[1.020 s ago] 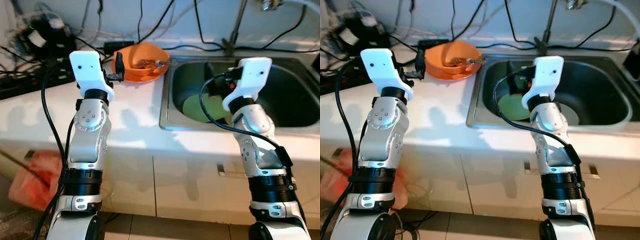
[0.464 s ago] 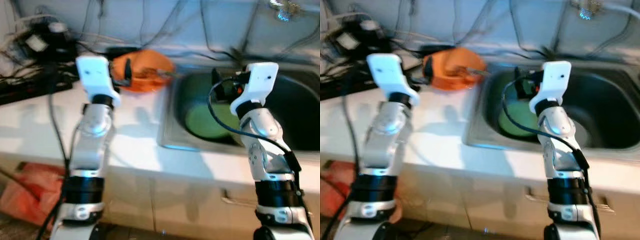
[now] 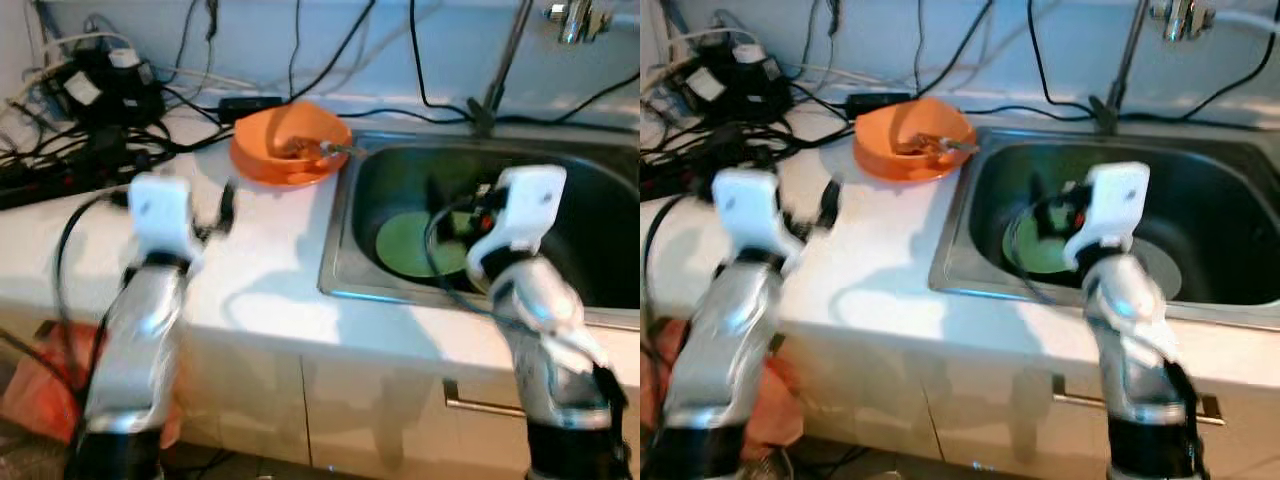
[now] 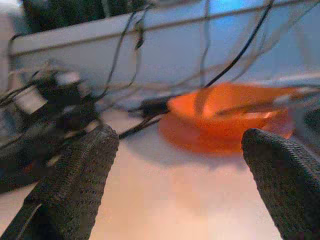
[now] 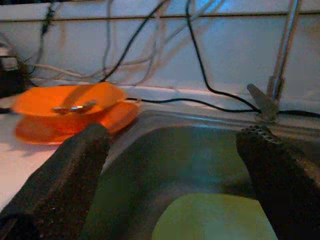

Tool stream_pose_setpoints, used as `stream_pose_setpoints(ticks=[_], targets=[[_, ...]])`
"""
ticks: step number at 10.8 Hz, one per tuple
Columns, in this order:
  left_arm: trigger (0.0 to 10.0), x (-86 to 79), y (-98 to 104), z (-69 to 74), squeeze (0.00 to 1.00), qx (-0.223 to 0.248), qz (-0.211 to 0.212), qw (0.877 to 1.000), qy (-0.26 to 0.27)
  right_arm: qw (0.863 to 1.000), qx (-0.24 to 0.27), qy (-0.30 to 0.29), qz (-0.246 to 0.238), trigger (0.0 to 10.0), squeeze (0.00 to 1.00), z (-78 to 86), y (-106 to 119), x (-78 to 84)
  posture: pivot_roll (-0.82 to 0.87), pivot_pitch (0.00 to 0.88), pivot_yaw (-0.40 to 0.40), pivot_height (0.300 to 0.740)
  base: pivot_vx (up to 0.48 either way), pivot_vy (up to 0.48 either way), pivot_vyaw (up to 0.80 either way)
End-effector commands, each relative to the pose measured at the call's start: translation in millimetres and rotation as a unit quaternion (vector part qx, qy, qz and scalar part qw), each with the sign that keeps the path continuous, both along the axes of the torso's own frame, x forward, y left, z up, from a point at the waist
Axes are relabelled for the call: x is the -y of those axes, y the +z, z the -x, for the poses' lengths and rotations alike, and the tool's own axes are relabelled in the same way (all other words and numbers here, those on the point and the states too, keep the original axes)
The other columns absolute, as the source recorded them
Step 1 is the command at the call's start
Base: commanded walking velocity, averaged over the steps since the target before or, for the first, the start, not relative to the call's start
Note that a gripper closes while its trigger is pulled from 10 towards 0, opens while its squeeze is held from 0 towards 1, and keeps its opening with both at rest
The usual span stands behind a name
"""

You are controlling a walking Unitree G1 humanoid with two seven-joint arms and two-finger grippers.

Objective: Kitchen organization

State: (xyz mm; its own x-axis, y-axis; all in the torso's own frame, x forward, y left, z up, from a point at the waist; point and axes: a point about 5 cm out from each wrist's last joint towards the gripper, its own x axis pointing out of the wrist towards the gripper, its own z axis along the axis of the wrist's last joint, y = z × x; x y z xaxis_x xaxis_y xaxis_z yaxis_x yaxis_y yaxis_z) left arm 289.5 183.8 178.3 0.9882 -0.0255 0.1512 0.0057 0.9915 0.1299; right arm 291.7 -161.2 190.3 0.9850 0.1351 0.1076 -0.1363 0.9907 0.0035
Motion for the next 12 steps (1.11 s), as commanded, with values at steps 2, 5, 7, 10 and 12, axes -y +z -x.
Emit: stream_pose_setpoints(ticks=[2,5,7,10,12], targets=[[10.0,3.5,4,3.3,0.0,0.013,0.013,1.0,0.009,0.999,-0.028,-0.019,-0.013,10.0,0.0,5.7,-7,1.3,0.05,0.019,0.047,0.74,0.0,0.0,0.0],[10.0,9.4,12,1.0,0.0,0.02,0.036,0.999,0.003,0.998,-0.053,-0.02,-0.036,10.0,0.0,6.9,-9,2.4,0.05,0.018,0.047,0.74,0.0,0.0,0.0],[10.0,5.5,13,-0.9,0.0,0.018,0.039,0.999,0.008,0.996,-0.067,-0.015,-0.05,10.0,0.0,5.4,-9,2.5,0.05,0.018,0.049,0.74,0.0,0.0,0.0],[10.0,10.6,12,-4.5,0.0,0.003,0.054,0.999,-0.001,0.998,-0.058,-0.027,-0.02,10.0,0.0,4.7,-9,2.5,0.05,0.027,0.052,0.74,0.0,0.0,0.0],[10.0,13.2,10,-2.9,0.0,-0.004,0.06,0.998,-0.003,0.998,-0.039,-0.011,-0.052,10.0,0.0,6.2,-3,-3.7,0.05,0.034,0.05,0.74,0.0,0.0,0.0]])
